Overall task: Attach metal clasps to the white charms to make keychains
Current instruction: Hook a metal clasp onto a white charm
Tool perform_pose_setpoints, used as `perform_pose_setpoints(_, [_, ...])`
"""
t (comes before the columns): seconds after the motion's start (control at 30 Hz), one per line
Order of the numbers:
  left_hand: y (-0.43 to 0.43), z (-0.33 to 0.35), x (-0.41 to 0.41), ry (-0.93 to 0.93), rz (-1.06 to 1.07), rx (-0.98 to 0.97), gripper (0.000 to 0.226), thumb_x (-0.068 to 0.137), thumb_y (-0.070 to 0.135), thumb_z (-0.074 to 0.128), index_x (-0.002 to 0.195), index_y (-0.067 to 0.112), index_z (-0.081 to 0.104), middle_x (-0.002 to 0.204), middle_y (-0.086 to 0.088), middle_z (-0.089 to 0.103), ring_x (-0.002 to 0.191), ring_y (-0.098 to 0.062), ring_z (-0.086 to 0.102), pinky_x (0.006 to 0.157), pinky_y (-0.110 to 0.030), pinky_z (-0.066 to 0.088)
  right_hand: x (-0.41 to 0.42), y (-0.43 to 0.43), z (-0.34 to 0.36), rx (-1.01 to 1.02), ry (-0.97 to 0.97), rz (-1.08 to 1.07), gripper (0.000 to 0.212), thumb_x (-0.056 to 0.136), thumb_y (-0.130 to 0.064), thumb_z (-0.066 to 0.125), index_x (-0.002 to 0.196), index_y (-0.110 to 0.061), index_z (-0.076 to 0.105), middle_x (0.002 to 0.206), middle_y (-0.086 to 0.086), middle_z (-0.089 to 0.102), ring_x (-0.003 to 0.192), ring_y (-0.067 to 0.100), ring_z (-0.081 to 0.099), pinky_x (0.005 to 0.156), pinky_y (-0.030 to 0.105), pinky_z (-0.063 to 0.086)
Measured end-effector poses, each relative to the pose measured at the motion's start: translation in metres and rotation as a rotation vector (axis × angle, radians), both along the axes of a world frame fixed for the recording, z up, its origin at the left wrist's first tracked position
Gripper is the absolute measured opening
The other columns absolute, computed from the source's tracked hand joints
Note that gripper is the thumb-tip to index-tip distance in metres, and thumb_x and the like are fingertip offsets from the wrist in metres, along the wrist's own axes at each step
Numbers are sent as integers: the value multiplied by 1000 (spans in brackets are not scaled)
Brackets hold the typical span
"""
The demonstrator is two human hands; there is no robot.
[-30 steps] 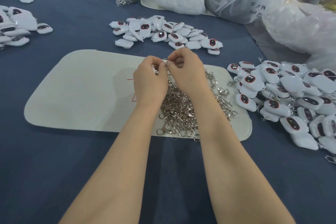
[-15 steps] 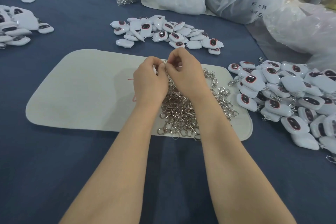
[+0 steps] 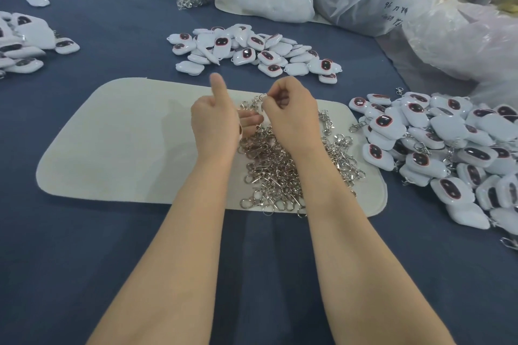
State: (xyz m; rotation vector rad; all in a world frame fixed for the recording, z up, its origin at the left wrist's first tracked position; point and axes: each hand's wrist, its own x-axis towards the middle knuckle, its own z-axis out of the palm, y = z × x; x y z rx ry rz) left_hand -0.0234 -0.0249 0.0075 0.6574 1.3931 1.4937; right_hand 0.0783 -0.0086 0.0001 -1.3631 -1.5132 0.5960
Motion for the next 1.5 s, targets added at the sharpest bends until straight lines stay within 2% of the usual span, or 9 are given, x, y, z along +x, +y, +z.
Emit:
perform_pose_setpoints(0.37, [1,2,-14,-886,147,-4,38,100,42,39,97,5,44,81,-16,60,64,-21,62,50,-25,55,-11,-3,13,16,137,-51,15,84,-8,61,78,-19,53,68,-12,54,61,1,48,64,16,43])
perform_pose_setpoints(0.5, [2,8,-13,-934,120,50,14,96,12,44,102,0,42,94,-19,49,81,-28,54,68,-26,49,-26,-7,16,30,177,-24,17,84,-6,62,77,-18,52,67,-12,53,60,1,47,64,15,41])
perform_pose_setpoints(0.63, [0,13,-9,-874,80,76,27,94,-9,35,72,5,41,67,-10,40,64,-21,40,68,-27,43,-22,-7,17,40,191,-58,14,84,-5,61,80,-16,53,68,-12,52,59,0,46,62,10,39])
perform_pose_setpoints(0.73, [-3,18,-4,-876,63,126,12,99,1,41,90,-1,47,69,-13,47,66,-24,54,85,-32,53,-13,-6,18,41,192,-116,13,85,-6,60,80,-17,53,69,-13,52,60,-2,47,62,8,39])
perform_pose_setpoints(0.83, [-6,17,-4,-778,82,173,23,103,21,38,91,2,42,52,-6,64,67,-23,70,57,-22,58,-12,-6,18,45,194,-136,14,85,-6,60,80,-17,53,69,-13,53,58,-4,48,61,7,39])
perform_pose_setpoints(0.93, [-6,11,-7,-560,136,133,31,103,33,36,85,9,44,44,4,62,50,-8,65,34,-11,33,-16,-7,18,49,172,-121,12,85,-6,60,81,-16,53,67,-13,52,56,-6,47,61,9,40])
perform_pose_setpoints(1.07, [-2,5,-8,-357,119,75,39,103,34,33,79,10,53,56,2,64,40,-4,52,36,-14,33,-16,-7,16,46,156,-110,10,85,-6,59,82,-15,54,68,-12,52,58,-1,46,62,12,40])
perform_pose_setpoints(1.27, [-3,2,7,-22,-27,169,14,95,5,37,106,13,39,87,-1,54,49,-2,61,49,-18,50,-2,0,12,39,76,-164,10,86,-6,58,83,-14,53,67,-13,51,58,0,45,60,11,39])
perform_pose_setpoints(1.5, [-5,-3,8,282,-123,215,12,93,18,56,100,20,46,87,5,61,54,3,62,64,-24,52,4,4,6,38,-57,-167,10,84,-4,56,83,-13,52,67,-14,48,60,1,45,59,11,37])
